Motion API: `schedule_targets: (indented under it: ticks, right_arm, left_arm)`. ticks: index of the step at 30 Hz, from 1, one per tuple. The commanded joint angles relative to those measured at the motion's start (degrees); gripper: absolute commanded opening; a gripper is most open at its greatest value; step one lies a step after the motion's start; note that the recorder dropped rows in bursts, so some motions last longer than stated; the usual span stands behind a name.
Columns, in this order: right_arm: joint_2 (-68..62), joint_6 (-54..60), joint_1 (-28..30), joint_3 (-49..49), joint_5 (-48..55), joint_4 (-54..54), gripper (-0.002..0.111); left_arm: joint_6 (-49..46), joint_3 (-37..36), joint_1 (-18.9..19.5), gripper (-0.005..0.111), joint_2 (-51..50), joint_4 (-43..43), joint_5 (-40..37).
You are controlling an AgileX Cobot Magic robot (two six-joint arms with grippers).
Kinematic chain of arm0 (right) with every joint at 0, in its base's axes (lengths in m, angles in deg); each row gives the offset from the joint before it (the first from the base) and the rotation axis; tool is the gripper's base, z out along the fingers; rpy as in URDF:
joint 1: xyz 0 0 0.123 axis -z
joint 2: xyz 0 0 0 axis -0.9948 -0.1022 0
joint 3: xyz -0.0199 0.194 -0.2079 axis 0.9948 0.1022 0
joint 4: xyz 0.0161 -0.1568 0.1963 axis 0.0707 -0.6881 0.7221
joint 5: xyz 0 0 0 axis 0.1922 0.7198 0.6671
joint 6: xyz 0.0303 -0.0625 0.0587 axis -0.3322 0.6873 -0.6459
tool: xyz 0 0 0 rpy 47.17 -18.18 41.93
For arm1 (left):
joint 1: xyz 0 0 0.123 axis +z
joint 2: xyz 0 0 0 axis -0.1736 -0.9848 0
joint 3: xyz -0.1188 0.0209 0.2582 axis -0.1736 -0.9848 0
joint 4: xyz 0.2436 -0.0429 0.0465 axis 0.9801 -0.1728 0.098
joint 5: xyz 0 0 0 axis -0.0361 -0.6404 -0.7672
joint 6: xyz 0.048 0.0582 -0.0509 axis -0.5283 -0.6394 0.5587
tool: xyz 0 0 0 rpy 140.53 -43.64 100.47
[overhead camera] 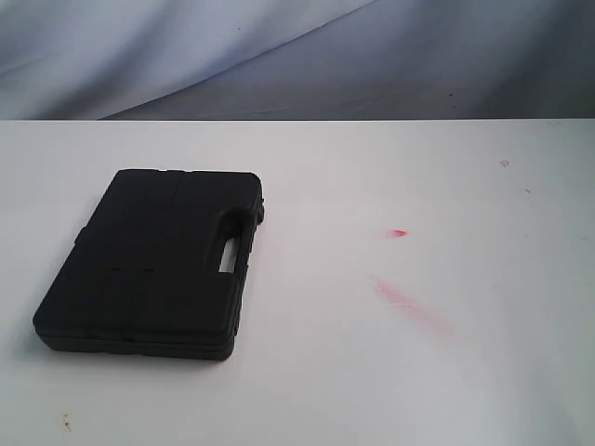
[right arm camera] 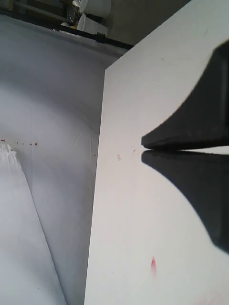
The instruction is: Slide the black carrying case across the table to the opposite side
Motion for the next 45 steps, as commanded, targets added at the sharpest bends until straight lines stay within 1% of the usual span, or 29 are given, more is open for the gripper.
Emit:
schedule_targets:
  ticks: [1,2,5,7,11,13,14,23,24,25,28,30,32,39,43,45]
  right_arm:
    - [0.4,0.35,0.38,0.23,-0.03,-0.67,0.0]
    - [0.4,0.35,0.38,0.23,-0.03,-0.67,0.0]
    - [0.4,0.35,0.38,0.23,-0.03,-0.67,0.0]
    - [0.4,0.35,0.38,0.23,-0.03,-0.67,0.0]
    - [0.4,0.35,0.38,0.23,-0.03,-0.67,0.0]
    - [0.4,0.35,0.38,0.23,-0.03,-0.67,0.0]
    - [0.4,0.35,0.38,0.23,-0.03,-0.67,0.0]
    - [0.4,0.35,0.38,0.23,-0.03,-0.67,0.0]
    - [0.4,0.35,0.38,0.23,-0.03,-0.67,0.0]
    - [0.4,0.35,0.38,0.23,-0.03,-0.67,0.0]
    - [0.4,0.35,0.38,0.23,-0.03,-0.67,0.0]
    - [0.4,0.35,0.38,0.23,-0.03,-0.67,0.0]
    - [0.4,0.35,0.38,0.23,-0.03,-0.67,0.0]
    - [0.4,0.35,0.38,0.23,-0.03,-0.67,0.0]
    - [0.4,0.35,0.38,0.23,-0.03,-0.67,0.0]
    - [0.4,0.35,0.38,0.23,-0.03,-0.67,0.0]
  left_arm:
    - [-1.07,-0.24,0.09,0.0,0.17,2.97,5.14]
    - [-1.07,-0.24,0.09,0.0,0.17,2.77,8.19]
    - [-1.16,-0.24,0.09,0.0,0.17,2.77,12.4]
    - [-0.44,-0.24,0.09,0.0,0.17,2.77,17.19]
    - [1.18,-0.24,0.09,0.0,0.17,2.37,17.51]
    - [4.88,-0.24,0.09,0.0,0.17,-1.17,18.31]
    - [5.01,-0.24,0.09,0.0,0.17,-2.24,19.15]
    - [4.85,-0.24,0.09,0.0,0.17,-1.69,33.06]
    - [4.85,-0.24,0.09,0.0,0.17,-1.05,32.84]
    - [4.85,0.59,0.09,0.0,0.17,0.09,31.77]
    - [4.85,6.09,0.09,0.0,0.17,6.15,27.38]
    - [4.85,10.86,0.09,0.0,0.17,9.78,24.39]
    - [4.85,16.05,0.09,0.0,0.17,11.42,20.28]
    - [3.87,31.93,0.09,0.0,0.17,11.98,-4.13]
    - [-2.71,38.1,0.09,0.0,-0.33,10.22,-14.83]
    - [-7.24,40.9,0.09,0.0,-2.89,8.15,-19.66]
